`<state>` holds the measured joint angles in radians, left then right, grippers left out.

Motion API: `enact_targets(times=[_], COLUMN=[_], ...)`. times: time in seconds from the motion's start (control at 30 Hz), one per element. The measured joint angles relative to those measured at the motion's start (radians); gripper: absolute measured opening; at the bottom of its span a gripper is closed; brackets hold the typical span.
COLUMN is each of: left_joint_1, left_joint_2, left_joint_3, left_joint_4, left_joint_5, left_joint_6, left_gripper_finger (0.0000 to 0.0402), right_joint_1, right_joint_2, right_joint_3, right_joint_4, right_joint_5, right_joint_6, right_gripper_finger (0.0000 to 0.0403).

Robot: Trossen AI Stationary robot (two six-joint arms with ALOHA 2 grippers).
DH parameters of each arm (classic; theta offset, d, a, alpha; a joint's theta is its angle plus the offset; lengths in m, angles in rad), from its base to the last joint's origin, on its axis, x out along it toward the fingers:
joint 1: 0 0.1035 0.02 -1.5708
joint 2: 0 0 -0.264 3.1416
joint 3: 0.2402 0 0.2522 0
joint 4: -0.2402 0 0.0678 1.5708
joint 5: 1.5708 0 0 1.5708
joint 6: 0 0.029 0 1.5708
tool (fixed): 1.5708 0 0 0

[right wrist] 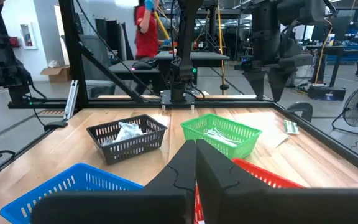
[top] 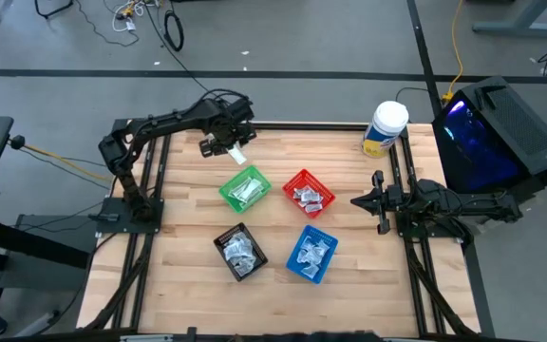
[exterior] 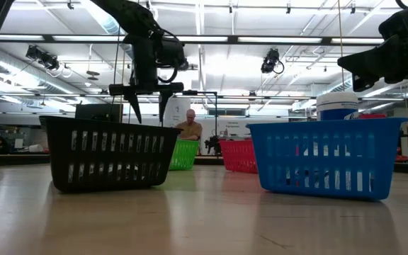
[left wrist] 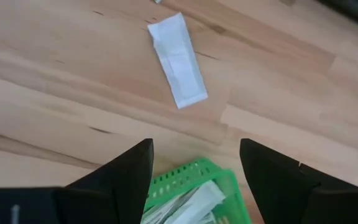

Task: Pick & Place First Aid Supplies
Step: Put the green bandage pack into the green bin

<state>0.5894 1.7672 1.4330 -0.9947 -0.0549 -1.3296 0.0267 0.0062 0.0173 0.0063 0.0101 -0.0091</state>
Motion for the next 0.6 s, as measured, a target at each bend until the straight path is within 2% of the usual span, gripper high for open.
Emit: enact_targets(times=[0.33,0.6], left_joint_1=[0.003,0.005], left_joint_2=[0.013,0.079], left_joint_3=[0.000,0.000], left_joint_4=[-0.003,0.003], left_joint_5=[-0.028,-0.031], left_joint_6=[-0.113,-0.236], left_gripper_finger=[0.0254,0.0318], right_joint_1=[0.000,0.000], right_joint_2=[0.000,0.000], right_joint_3=[0.000,0.000], right_joint_4=[0.000,0.000], right_joint_5=[0.000,0.000], right_joint_6=[0.000,0.000], right_gripper_finger=[0.0013,0.0013])
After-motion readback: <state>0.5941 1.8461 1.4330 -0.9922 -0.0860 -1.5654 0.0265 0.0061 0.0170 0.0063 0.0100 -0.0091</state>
